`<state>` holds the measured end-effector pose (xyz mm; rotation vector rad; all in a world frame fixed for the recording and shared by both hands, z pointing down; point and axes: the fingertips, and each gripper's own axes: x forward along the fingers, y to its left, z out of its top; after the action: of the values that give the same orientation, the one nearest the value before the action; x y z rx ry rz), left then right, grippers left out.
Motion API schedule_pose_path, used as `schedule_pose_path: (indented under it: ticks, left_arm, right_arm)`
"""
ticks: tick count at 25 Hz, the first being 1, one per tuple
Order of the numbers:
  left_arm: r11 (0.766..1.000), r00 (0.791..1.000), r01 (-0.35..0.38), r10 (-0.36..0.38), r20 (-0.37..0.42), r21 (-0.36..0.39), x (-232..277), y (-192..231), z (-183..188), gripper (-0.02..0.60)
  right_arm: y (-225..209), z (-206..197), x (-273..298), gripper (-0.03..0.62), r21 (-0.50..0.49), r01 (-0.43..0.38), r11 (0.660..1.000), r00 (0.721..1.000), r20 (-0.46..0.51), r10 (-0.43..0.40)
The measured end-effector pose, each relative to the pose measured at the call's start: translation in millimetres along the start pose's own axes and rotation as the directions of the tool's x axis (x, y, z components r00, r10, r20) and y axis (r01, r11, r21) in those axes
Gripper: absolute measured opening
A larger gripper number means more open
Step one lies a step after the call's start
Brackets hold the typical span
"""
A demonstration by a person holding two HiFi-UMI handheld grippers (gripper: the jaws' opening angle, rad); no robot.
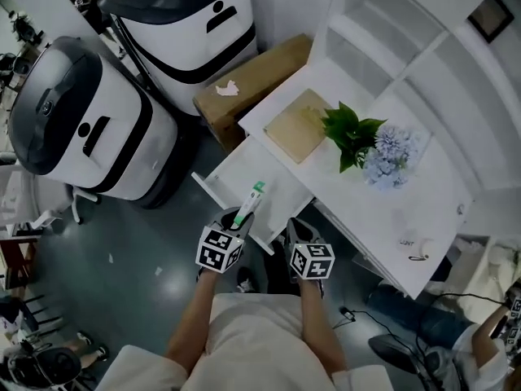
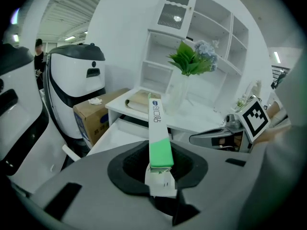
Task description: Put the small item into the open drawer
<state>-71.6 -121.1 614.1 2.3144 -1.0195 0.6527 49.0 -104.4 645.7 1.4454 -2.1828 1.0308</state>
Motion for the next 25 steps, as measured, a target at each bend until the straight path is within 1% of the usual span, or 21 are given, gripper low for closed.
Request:
schedule_pose_path:
  ticks: [5, 9, 11, 13, 16, 20, 23, 25]
  left_arm:
    - [0.993, 0.994, 0.087, -0.081, -0.073, 0.083, 35, -8, 4, 0.097]
    - [0.972, 0.980, 0.159, -0.135, -0.142, 0.173, 59, -10, 6, 0.097]
    - [0.958, 0.969, 0.200, -0.164, -0.183, 0.204, 70, -10, 4, 0.097]
    - [0.941, 0.952, 0.244, -0.188, -0.240, 0.233, 80, -10, -2, 0.097]
    - [0.913, 0.925, 0.296, -0.199, -0.324, 0.282, 95, -9, -19, 0.097]
    - [0.855, 0.889, 0.372, -0.216, -0.404, 0.362, 110, -4, -25, 0.097]
    - [0.813, 0.853, 0.438, -0.241, -0.464, 0.383, 126, -4, -36, 0.097]
    - [0.793, 0.825, 0.479, -0.260, -0.501, 0.378, 138, -4, -47, 0.098]
  right_arm:
    - [-20, -5, 9, 0.025, 0.017, -0.004, 1.000, 0.999, -0.033, 0.005]
    - [-34, -7, 14, 0.025, 0.046, 0.001, 0.999, 0.999, -0.050, 0.001]
    - [-36, -7, 18, 0.025, 0.050, -0.005, 0.999, 0.998, -0.059, 0.008]
    - [-39, -6, 21, 0.025, 0.045, -0.013, 0.999, 0.998, -0.065, 0.015]
    - [-44, -4, 22, 0.025, 0.044, -0.015, 0.999, 0.997, -0.071, 0.018]
    - [-44, -2, 25, 0.025, 0.030, -0.015, 0.999, 0.996, -0.082, 0.017]
    - [-47, -7, 27, 0.025, 0.014, -0.018, 1.000, 0.994, -0.105, 0.019]
    - [-51, -11, 26, 0.025, 0.001, -0.017, 1.000, 0.993, -0.119, 0.017]
